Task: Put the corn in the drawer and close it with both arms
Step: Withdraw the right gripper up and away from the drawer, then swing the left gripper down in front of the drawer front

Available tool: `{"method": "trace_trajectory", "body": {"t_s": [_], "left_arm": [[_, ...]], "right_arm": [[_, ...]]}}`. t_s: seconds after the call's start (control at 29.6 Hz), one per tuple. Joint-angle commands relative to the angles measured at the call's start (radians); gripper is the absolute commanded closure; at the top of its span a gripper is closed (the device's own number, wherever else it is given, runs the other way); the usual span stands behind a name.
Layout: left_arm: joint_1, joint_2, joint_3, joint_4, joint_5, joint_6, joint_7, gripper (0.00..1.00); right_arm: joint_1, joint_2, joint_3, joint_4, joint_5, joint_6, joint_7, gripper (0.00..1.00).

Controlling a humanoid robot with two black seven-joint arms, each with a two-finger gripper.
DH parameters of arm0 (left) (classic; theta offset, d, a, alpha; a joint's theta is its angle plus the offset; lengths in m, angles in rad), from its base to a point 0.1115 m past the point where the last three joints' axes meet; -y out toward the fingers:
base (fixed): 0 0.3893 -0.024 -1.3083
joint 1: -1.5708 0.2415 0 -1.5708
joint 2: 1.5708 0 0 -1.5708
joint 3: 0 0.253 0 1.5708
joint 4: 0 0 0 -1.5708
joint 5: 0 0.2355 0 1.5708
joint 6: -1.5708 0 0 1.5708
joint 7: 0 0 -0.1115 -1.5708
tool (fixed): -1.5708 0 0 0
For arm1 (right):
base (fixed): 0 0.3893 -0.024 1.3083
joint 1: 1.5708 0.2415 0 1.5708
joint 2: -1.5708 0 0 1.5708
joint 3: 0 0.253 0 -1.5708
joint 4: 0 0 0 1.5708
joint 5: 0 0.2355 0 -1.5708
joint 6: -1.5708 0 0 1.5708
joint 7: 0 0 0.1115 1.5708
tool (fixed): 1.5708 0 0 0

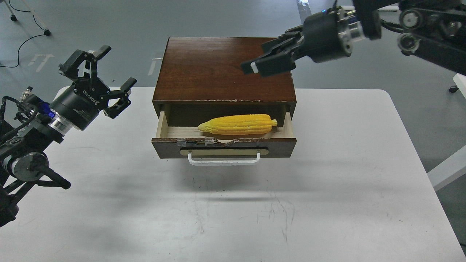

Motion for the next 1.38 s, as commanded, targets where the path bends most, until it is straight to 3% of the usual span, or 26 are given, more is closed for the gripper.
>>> {"method": "trace_trajectory", "body": {"t_s": [0.0,0.17,0.41,0.68,0.84,0.95,1.25,1.35], "left_arm": [[-0.003,-0.001,-0.001,0.0,0.0,0.0,-0.001,0.0],[-0.004,-0.002,-0.001,0.003,0.015,0.0,-0.001,0.0],[-0.023,-0.005,-0.004,0.003,0.218,0.0,-0.001,0.0],[-0.079,0.004,-0.013,-0.018,0.368,0.0,-0.001,0.01],[-0.185,0.085,-0.015,-0.126,0.531,0.0,-0.001,0.02],[-0.265,0.107,-0.015,-0.283,0.703,0.0,-0.001,0.03],[-0.265,0.0,0.019,-0.603,1.145,0.0,-0.001,0.04],[-0.251,-0.048,0.097,-0.62,1.279,0.0,-0.001,0.1]], "right_arm": [[-0.161,-0.078,0.011,-0.06,0.264,0.0,0.0,0.04],[-0.323,-0.074,0.045,-0.164,0.44,0.0,0.0,0.04],[-0.561,0.015,0.18,-0.275,0.779,-0.114,0.0,0.04],[-0.739,0.253,0.275,-0.521,0.862,-0.182,0.0,0.04],[-0.75,0.29,0.272,-0.549,0.86,-0.191,0.0,0.04],[-0.756,0.292,0.272,-0.549,0.859,-0.191,0.0,0.04],[-0.772,0.292,0.258,-0.549,0.854,-0.194,0.0,0.04],[-0.775,0.29,0.255,-0.549,0.854,-0.197,0.0,0.04]]}}
